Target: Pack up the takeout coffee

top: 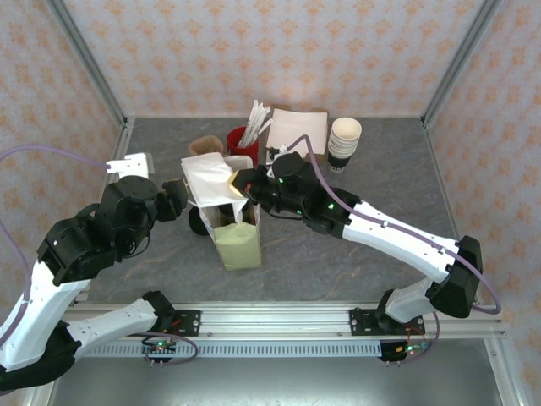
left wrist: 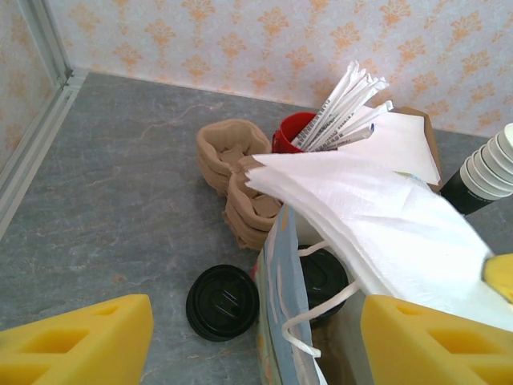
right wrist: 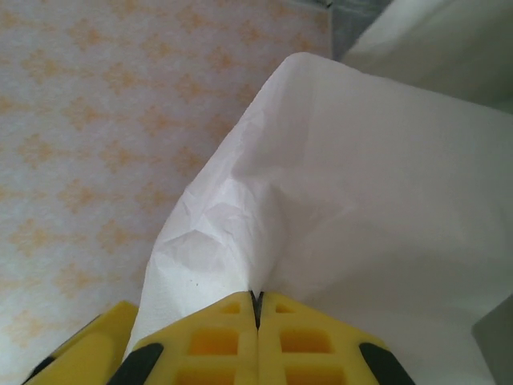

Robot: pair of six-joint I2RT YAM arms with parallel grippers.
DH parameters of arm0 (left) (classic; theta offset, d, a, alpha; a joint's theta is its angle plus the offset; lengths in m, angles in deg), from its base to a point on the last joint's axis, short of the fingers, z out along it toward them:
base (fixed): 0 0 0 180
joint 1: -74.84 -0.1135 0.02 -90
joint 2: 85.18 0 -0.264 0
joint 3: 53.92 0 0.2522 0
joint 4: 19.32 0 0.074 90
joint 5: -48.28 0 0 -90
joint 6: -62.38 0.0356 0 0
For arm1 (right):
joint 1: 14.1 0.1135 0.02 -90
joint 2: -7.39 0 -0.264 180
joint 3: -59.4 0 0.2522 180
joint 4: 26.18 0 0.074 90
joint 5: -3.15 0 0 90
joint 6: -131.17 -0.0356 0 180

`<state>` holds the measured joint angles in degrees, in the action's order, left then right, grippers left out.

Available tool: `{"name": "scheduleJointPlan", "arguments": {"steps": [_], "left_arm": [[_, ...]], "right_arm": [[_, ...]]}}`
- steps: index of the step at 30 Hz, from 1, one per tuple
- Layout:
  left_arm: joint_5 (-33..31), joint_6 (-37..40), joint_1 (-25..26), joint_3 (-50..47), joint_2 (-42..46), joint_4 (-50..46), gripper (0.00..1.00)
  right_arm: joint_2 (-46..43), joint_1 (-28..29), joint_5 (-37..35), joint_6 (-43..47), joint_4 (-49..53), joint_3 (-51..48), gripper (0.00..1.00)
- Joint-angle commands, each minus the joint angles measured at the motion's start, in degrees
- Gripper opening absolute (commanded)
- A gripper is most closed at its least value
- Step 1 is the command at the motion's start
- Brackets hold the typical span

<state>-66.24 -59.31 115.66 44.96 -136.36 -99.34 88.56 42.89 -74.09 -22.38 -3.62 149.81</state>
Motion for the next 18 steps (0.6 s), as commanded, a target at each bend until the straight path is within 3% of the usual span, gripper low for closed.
{"name": "scheduleJointPlan", "arguments": {"steps": [1, 5, 18], "left_arm": [[-1.9, -1.0, -0.5, 0.5, -0.4, -0.7, 0.70], [-1.4, -0.7, -0.5, 0.9, -1.0, -0.5, 0.70], [-1.7, -0.1, -0.5, 1.3, -0.9, -1.0, 0.70]], "right_arm": [[-1.7, 0.4, -5.3, 4.8, 5.7, 0.1, 0.00], [2.4, 0.7, -6.0, 9.2, 14.9, 5.7, 0.00], [12.2, 3.9, -11.6, 18.1, 31.4, 19.3, 0.00]]}}
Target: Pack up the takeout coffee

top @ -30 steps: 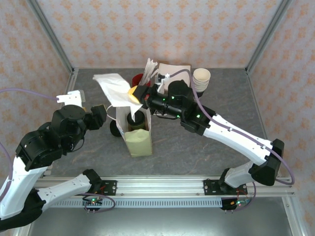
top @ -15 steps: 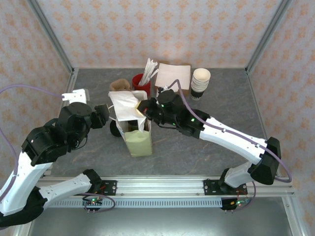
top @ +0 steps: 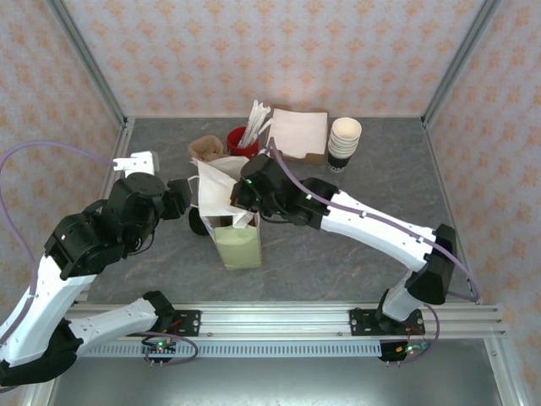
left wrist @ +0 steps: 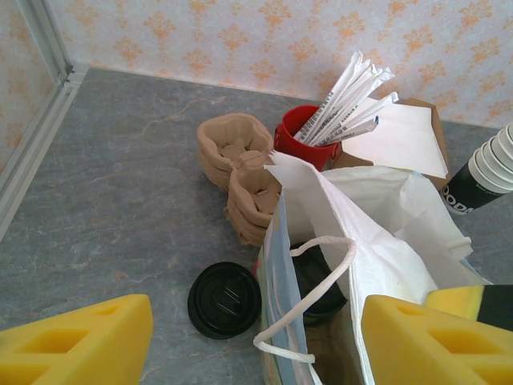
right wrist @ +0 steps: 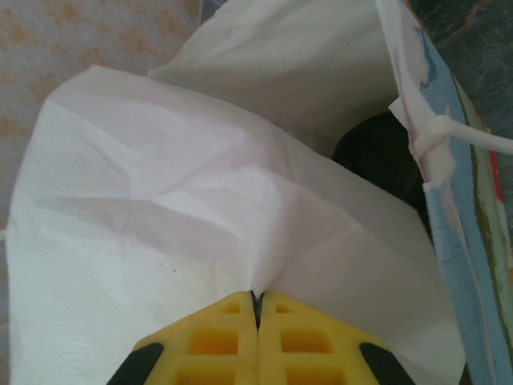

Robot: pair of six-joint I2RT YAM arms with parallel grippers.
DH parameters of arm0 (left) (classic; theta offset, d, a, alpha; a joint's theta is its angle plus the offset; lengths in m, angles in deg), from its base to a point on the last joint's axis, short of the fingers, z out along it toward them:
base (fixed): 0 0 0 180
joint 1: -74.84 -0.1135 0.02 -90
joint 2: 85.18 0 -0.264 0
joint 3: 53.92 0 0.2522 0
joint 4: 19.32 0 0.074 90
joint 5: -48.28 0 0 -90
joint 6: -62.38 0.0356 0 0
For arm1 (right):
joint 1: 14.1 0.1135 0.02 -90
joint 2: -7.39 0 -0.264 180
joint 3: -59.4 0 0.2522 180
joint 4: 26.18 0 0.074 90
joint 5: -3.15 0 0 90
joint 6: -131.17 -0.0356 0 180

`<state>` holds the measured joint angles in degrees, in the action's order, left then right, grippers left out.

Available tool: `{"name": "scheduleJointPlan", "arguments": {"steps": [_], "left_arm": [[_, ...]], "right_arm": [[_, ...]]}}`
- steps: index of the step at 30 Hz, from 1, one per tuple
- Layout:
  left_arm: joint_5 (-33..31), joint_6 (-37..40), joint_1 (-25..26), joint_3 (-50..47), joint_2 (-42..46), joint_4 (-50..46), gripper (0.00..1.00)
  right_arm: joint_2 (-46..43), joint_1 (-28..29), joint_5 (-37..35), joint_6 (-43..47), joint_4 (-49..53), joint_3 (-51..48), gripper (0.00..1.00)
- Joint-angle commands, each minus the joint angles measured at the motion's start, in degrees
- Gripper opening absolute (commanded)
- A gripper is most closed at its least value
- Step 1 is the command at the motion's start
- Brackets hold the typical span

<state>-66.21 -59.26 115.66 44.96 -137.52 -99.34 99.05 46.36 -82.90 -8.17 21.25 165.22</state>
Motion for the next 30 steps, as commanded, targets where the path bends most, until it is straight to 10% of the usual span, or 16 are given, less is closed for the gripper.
{"name": "scheduleJointPlan", "arguments": {"steps": [1, 19, 30], "left_arm": [[-1.6, -0.1, -0.5, 1.2, 0.2, -1.0, 0.70], [-0.8, 0.1, -0.5, 0.4, 0.7, -0.5, 0.70], [-0.5, 0.2, -0.5, -0.3, 1.2, -0.3, 0.70]], "right_arm": [[2.5, 0.7, -3.6, 4.3, 8.0, 4.9, 0.00], [4.6, 1.1, -7.9, 11.3, 13.0, 15.2, 0.37], [6.6, 1.1, -8.1, 12.8, 13.4, 18.5, 0.38]]}}
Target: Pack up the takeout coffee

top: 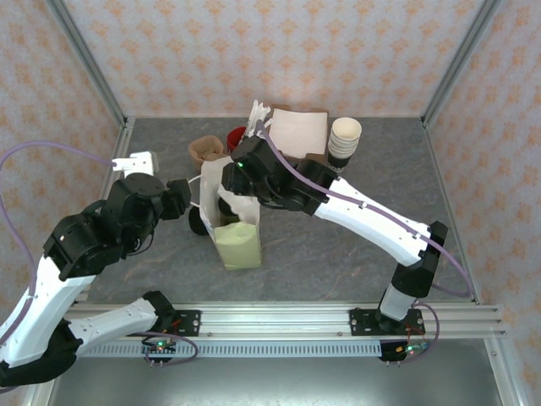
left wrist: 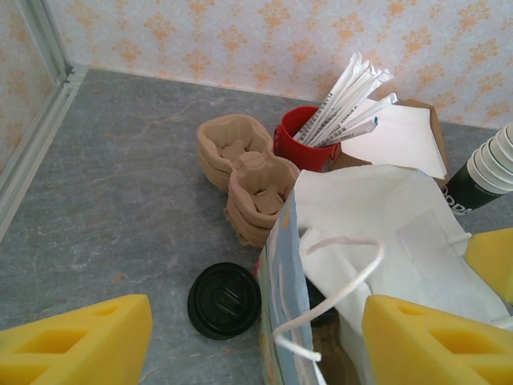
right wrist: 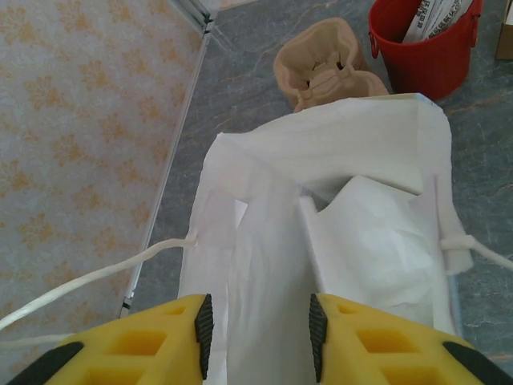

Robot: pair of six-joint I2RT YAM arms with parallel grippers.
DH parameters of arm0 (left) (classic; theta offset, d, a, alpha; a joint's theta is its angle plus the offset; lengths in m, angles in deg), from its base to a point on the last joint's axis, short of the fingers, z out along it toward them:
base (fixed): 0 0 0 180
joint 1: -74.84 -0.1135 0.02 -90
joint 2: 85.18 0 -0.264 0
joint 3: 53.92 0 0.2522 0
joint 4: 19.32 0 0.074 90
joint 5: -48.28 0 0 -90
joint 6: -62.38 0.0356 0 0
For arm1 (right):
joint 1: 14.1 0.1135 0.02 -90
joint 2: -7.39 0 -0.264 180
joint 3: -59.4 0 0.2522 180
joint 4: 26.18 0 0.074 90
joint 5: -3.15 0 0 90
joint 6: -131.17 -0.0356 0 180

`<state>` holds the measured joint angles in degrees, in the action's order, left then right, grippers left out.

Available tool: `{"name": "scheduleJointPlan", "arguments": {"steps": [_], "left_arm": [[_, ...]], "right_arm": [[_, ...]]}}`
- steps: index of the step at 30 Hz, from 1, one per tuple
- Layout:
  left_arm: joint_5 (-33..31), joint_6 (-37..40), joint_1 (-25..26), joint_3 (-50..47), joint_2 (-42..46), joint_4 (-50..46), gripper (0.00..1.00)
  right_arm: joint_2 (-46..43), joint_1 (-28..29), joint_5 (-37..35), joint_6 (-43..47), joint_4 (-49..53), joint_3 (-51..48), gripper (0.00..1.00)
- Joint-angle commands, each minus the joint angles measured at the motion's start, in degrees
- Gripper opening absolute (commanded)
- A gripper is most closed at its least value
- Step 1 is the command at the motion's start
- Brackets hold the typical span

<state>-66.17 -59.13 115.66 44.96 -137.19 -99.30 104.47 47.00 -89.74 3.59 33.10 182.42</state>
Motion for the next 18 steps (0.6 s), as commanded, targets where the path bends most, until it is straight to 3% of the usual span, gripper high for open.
{"name": "scheduleJointPlan", "arguments": {"steps": [1, 7, 13, 18], "left_arm": [[-0.7, 0.0, -0.5, -0.4, 1.0, -0.2, 0.71], [-0.9, 0.2, -0.5, -1.9, 1.9, 0.8, 0.71], [-1.8, 2.6, -0.5, -4.0, 2.2, 4.5, 0.75], [-8.3, 8.5, -0.5, 0.6, 0.9, 4.7, 0.84]], "right_arm": [[1.3, 0.4, -0.9, 0.9, 1.3, 1.0, 0.37], [0.5, 0.4, 0.5, 2.0, -0.1, 0.1, 0.35], [-2.4, 0.4, -2.6, 8.4, -0.1, 2.4, 0.37], [-4.8, -3.9, -5.2, 15.0, 4.9, 9.2, 0.43]]}}
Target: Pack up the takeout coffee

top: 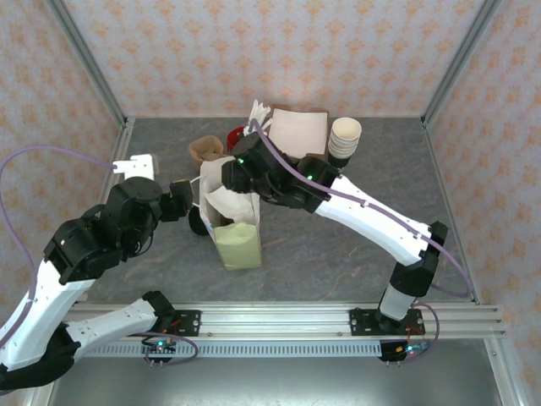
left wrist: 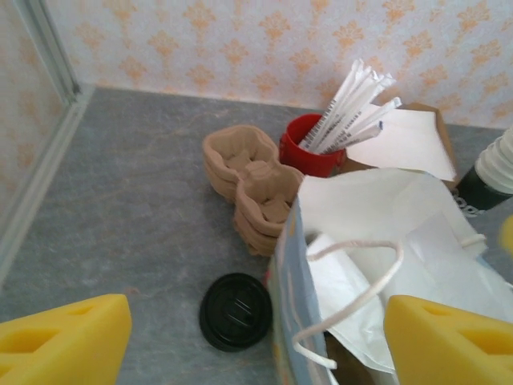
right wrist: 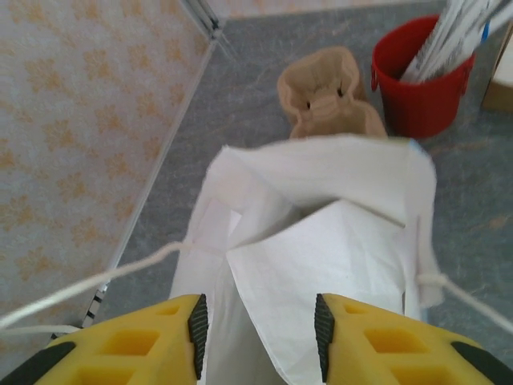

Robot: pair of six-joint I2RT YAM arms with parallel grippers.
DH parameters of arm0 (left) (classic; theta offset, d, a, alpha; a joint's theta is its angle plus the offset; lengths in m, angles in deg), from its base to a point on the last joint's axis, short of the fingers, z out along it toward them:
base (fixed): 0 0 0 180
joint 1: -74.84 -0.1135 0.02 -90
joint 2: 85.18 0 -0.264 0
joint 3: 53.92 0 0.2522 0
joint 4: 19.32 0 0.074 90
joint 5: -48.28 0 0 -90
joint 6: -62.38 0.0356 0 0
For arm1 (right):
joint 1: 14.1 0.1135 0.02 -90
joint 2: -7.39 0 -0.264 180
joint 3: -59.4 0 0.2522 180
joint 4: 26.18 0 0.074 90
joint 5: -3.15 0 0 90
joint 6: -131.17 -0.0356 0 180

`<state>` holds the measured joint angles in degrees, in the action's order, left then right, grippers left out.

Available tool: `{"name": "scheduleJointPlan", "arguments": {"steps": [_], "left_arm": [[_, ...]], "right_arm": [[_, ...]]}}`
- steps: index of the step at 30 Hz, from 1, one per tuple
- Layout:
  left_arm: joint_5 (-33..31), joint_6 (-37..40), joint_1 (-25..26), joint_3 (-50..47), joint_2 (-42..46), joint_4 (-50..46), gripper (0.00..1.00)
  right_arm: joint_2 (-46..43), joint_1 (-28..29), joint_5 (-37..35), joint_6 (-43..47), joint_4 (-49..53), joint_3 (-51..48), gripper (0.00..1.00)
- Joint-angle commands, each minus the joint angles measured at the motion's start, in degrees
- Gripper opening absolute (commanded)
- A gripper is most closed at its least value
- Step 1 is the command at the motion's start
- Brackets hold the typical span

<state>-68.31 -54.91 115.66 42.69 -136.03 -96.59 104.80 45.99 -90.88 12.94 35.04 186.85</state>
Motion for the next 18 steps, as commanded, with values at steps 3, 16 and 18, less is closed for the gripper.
{"name": "scheduleJointPlan", "arguments": {"steps": [3, 16, 18], "left_arm": [[-11.0, 8.3, -0.5, 2.5, 0.1, 5.4, 0.93], [-6.2, 11.0, -27.7, -13.7, 1.9, 25.1, 1.00], [-2.3, 10.3, -33.4, -18.1, 2.0, 29.0, 1.00]], "right_arm": [[-9.0, -6.9, -7.7, 9.4, 3.4, 4.0, 0.48], [-39.8, -37.8, -9.8, 17.7, -16.9, -40.0, 0.75], [-42.1, -42.9, -9.8, 18.9, -19.0, -45.7, 0.78]]}}
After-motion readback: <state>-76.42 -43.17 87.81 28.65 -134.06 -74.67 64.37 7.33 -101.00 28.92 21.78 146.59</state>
